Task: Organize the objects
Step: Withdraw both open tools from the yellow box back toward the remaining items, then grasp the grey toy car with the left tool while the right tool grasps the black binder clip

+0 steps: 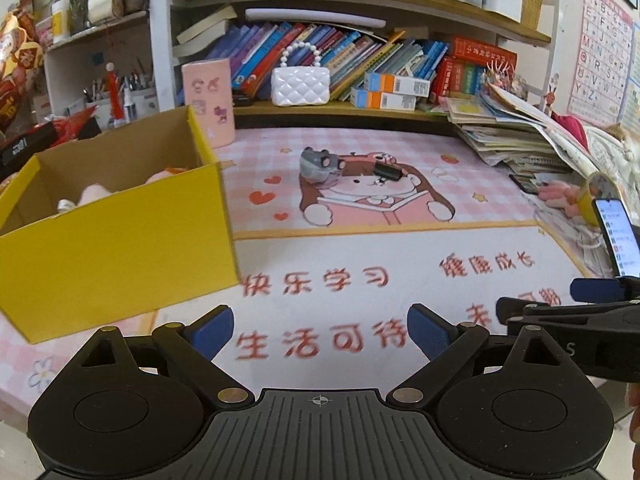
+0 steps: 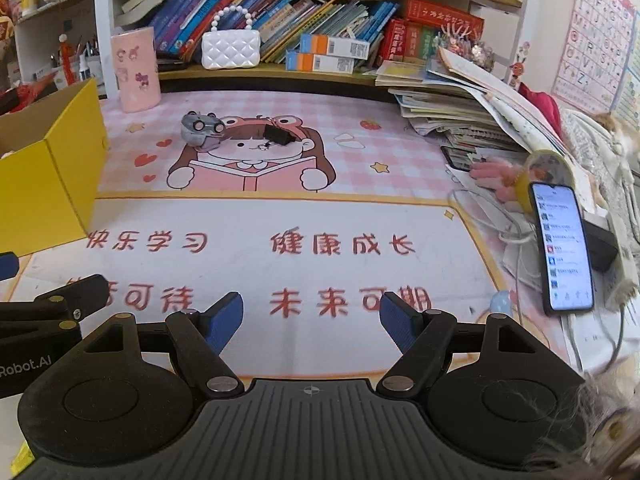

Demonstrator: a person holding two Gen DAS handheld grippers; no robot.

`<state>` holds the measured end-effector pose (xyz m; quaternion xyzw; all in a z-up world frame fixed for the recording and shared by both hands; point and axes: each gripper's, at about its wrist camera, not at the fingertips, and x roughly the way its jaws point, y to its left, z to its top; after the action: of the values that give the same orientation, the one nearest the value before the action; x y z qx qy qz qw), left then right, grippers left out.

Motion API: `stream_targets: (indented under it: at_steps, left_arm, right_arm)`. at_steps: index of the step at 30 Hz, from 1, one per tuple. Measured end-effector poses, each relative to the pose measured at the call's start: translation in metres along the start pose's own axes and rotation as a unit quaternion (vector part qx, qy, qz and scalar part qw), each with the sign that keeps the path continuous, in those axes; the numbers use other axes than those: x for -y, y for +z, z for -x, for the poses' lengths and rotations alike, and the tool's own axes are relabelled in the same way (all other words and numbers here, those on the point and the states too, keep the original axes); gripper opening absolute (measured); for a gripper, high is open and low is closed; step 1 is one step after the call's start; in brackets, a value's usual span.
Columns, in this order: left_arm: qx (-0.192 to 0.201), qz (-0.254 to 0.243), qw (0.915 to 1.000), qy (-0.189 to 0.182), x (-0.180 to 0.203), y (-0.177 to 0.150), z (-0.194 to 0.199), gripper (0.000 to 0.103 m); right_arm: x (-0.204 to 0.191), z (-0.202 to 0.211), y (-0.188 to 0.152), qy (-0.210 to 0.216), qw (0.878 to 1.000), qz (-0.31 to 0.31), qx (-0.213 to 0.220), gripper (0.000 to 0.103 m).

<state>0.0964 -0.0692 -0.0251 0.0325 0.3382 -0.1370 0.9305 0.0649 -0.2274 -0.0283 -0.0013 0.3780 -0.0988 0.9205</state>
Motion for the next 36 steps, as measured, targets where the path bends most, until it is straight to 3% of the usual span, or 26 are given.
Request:
stream_targets:
  at_steps: [10,18,24,36]
  left_arm:
    - [0.023,0.024,0.9993,0.018,0.016,0.047,-0.035,0.096]
    - [0.029,0.048,0.9972,0.049,0.027,0.092,-0.078,0.095]
    - [0.01,0.053,0.9955,0.078,0.034,0.116,-0.123,0.094]
    - [-0.044,0.05,0.99,0.125,0.035,0.145,-0.216,0.094]
  right_arm:
    - [0.026,-0.034,0.045,0.033,0.999,-0.003,0.017,0.069]
    - [0.043,-0.081,0.091,0.058,0.996,0.023,0.059,0.055]
    - [0.043,-0.126,0.118,0.097,0.989,0.07,0.084,0.053]
    - [0.021,-0.209,0.145,0.158,0.977,0.121,0.083,0.052]
